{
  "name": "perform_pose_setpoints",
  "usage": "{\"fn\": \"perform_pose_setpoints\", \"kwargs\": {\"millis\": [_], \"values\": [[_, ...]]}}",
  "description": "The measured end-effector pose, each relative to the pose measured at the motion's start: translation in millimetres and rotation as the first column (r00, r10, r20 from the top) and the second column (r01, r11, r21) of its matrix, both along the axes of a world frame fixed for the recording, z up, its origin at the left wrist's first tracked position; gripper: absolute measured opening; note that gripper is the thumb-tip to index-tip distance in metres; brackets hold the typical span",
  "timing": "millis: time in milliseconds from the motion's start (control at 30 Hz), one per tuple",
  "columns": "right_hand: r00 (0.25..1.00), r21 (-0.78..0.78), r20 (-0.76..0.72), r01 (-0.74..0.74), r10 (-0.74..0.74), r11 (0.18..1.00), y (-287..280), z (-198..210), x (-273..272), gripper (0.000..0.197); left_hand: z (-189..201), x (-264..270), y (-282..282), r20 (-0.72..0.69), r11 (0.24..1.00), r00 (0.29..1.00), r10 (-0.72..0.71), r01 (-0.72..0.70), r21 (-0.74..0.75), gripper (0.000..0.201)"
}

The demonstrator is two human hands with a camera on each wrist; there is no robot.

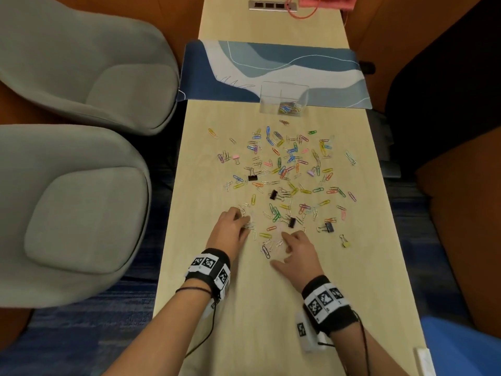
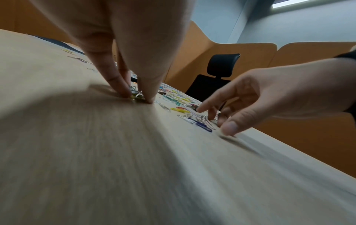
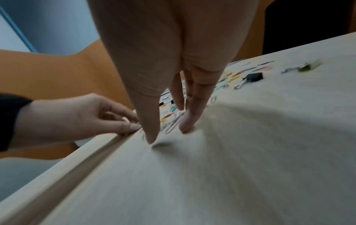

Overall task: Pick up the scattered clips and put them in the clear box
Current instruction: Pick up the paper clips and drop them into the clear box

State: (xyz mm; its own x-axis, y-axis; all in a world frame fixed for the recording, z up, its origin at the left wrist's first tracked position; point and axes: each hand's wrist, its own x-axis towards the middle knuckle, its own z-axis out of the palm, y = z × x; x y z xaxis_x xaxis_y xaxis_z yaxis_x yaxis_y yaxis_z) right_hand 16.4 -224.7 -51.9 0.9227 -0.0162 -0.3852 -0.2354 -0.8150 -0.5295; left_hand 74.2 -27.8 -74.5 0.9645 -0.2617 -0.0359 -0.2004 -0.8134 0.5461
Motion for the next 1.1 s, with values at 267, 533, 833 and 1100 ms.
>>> {"fn": "perform_pose_setpoints", "kwargs": {"millis": [267,533,833,1100], "values": [[0.988,-0.141,0.129,-0.063,0.082,0.988,42.6,-4.9,9.7,0.064,-1.6,4.6,7.4,-0.03,0.983,0.995,0.098,-0.102,-0.154,0.009],[0.947,-0.198,0.158,-0.246,0.279,0.949,56.2,-6.7,18.0,0.052,7.4,8.1,13.9,-0.229,0.847,0.911,0.343,-0.406,-0.343,0.011],[0.84,-0.343,0.031,-0.5,0.541,0.795,56.6,7.8,31.3,0.035,25.8,6.7,36.8,-0.308,0.75,0.832,0.462,-0.551,-0.365,0.01],[0.866,-0.36,-0.048,-0.481,0.498,0.8,47.0,12.0,65.9,0.023,40.0,24.8,25.1,-0.286,0.779,0.873,0.395,-0.483,-0.4,0.01]]}}
